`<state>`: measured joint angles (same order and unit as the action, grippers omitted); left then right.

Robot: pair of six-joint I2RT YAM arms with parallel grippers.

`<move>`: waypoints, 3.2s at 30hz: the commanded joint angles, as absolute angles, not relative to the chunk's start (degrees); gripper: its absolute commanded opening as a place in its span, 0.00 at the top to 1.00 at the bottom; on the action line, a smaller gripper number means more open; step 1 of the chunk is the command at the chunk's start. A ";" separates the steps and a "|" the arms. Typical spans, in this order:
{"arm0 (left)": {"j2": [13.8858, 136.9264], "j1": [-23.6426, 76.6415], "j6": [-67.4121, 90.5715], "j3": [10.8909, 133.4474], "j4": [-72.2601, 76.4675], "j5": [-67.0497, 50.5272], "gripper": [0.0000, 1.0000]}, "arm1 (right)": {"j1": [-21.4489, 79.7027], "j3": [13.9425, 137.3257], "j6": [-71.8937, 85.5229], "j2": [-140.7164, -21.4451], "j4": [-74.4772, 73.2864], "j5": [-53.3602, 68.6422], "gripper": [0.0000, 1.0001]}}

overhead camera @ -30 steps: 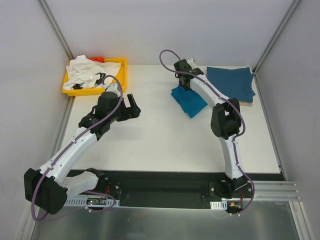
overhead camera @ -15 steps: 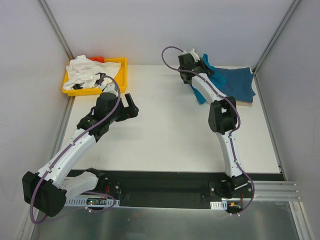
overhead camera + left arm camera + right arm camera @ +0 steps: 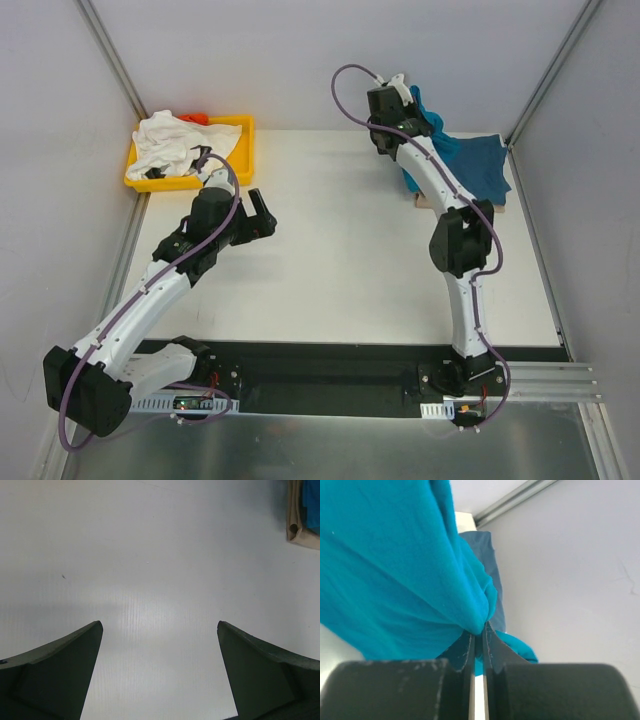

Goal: Fold and stack the t-shirts
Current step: Put the neatly folded tshirt into the corner of the board with the right arm

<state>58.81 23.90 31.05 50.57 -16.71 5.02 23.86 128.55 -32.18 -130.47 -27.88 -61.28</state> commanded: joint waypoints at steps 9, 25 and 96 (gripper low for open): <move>57.48 23.47 31.11 50.54 -16.35 4.22 0.01 | 22.24 129.46 -21.89 -120.50 -35.86 -50.19 0.99; 60.55 23.47 31.03 51.85 -16.35 3.96 0.01 | 14.07 132.27 -11.62 -124.89 -40.78 -38.94 0.98; 63.81 23.47 34.72 53.26 -16.88 0.09 0.01 | -12.64 125.60 20.64 -139.10 -16.91 42.18 0.04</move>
